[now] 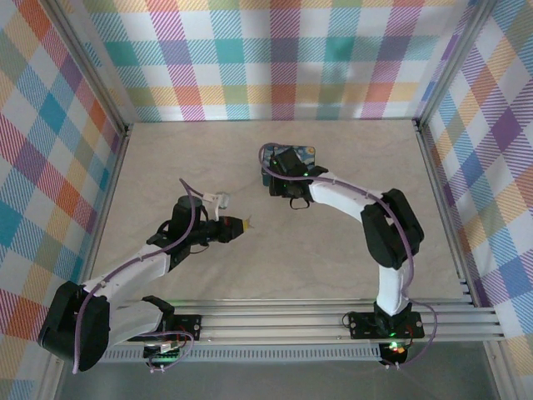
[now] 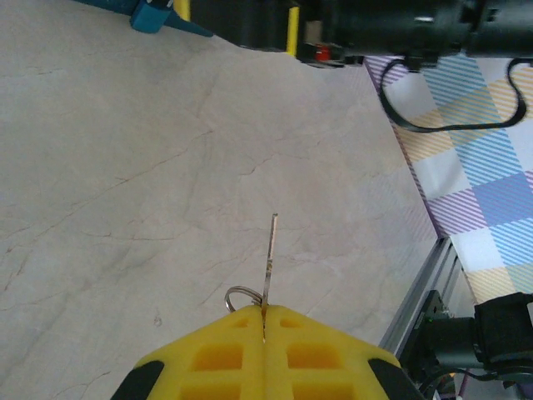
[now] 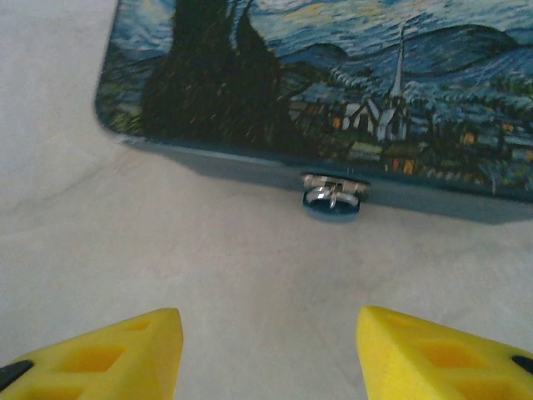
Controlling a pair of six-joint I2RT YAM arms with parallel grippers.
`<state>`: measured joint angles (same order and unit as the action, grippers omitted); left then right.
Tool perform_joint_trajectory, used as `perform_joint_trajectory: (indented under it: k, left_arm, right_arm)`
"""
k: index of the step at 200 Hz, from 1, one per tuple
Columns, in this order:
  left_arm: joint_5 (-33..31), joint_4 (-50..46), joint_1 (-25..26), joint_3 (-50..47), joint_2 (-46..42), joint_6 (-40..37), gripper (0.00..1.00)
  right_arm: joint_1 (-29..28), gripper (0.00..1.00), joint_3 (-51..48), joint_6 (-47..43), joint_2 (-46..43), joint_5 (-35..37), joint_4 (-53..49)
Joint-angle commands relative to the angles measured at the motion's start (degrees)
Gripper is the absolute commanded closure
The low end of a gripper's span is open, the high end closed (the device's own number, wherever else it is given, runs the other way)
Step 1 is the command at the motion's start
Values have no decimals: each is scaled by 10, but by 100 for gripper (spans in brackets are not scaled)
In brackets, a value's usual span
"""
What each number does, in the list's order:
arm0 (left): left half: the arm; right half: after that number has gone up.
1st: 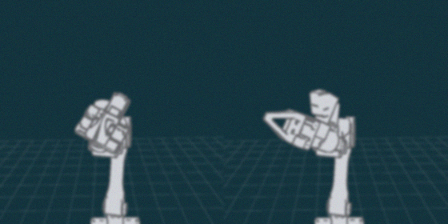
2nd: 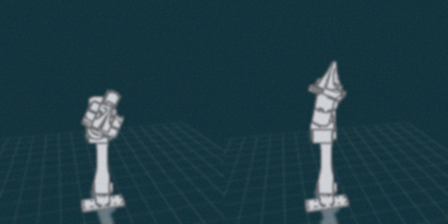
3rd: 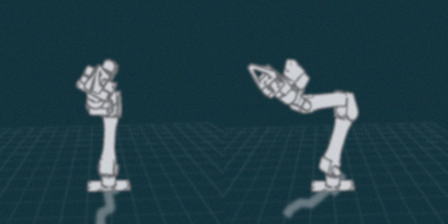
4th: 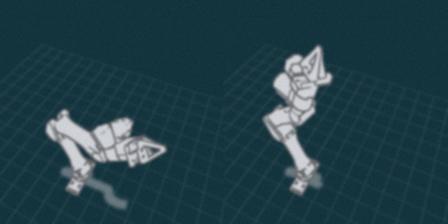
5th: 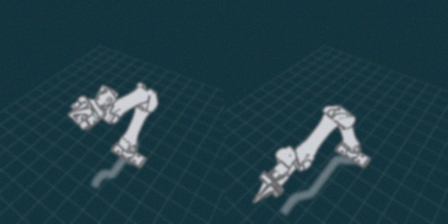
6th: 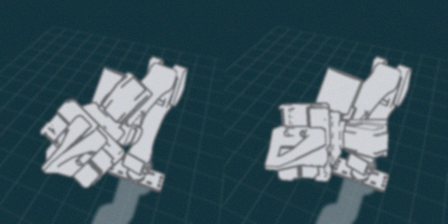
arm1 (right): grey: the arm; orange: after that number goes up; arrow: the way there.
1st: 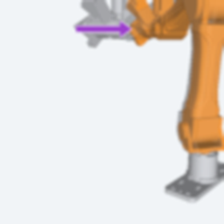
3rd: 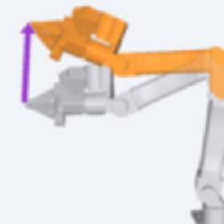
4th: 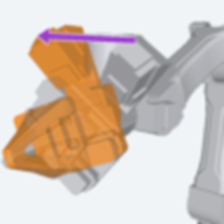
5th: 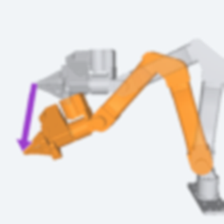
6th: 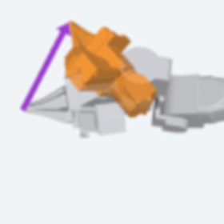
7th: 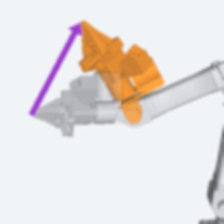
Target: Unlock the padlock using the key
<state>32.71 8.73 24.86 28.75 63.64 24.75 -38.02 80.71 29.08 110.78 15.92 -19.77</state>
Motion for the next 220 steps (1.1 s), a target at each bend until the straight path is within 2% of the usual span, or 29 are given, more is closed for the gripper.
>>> perform_joint_trajectory:
  k: [1, 66, 127, 220]
  left_arm:
    - [1, 3, -7, -9, 3, -17, 100]
    - [6, -1, -7, -6, 16, -38, 100]
    - [22, 49, -8, -13, 50, -24, 100]
    - [32, 56, -10, 9, 96, -40, 100]
  right_arm:
    - [-7, 43, 25, 14, 28, 50, 28]
    - [-5, 47, 36, 18, 75, 80, 37]
    - [6, 50, 63, 8, 109, 83, 30]
    - [24, 55, 97, 1, 137, 79, 16]
